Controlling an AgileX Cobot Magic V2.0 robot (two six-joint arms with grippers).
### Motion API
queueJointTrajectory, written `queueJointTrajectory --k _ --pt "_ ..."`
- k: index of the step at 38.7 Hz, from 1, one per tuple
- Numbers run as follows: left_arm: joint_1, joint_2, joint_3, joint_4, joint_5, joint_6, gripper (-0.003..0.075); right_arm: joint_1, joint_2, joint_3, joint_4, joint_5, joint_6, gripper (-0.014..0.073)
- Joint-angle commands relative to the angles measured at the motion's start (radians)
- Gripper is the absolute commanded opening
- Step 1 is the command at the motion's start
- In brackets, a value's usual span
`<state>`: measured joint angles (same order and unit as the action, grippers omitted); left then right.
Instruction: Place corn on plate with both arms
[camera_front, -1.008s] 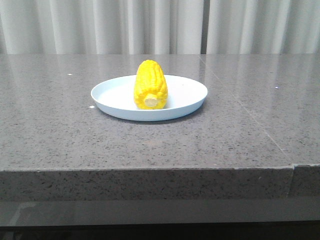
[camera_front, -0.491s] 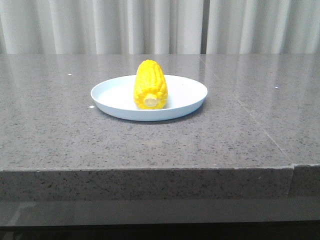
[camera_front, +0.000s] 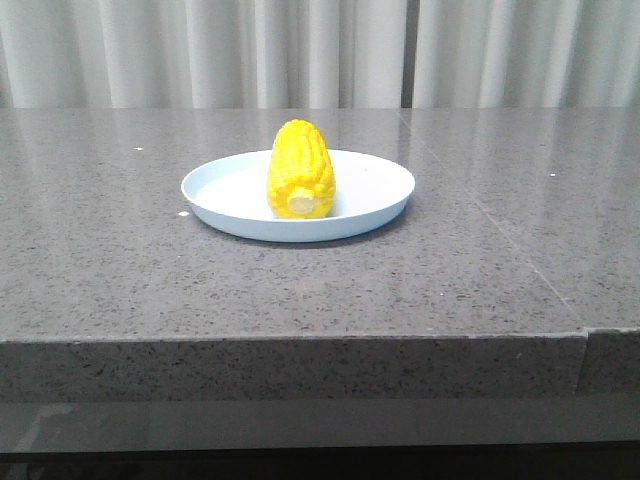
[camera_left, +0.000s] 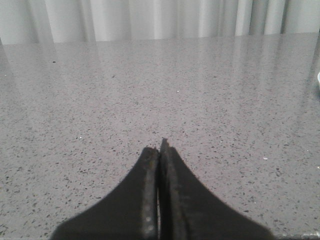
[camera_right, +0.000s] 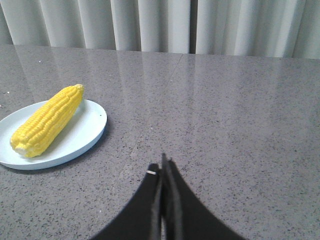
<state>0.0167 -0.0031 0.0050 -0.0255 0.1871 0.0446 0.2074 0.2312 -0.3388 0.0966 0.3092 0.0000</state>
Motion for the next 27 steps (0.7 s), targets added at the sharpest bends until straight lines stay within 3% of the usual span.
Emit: queueJointTrajectory --k 1,7,20,27 --pt "0.0 -0.019 0.003 -0.008 -0.082 -0.005 -0.002 -0.005 0.008 -0.018 -0.014 -0.091 -0.01 -0.0018" --pt "0.0 -0.019 0.003 -0.008 -0.082 -0.005 -0.002 -0.028 -0.013 0.038 -0.016 -0.109 -0.01 -0.0018" --pt "0.0 -0.019 0.003 -0.008 -0.082 -0.005 -0.002 -0.25 -0.206 0.239 -0.016 -0.111 -0.01 -0.0018" --pt "0.0 -0.019 0.003 -0.008 -0.082 -0.005 -0.002 -0.296 -0.248 0.295 -0.016 -0.112 -0.01 -0.0018"
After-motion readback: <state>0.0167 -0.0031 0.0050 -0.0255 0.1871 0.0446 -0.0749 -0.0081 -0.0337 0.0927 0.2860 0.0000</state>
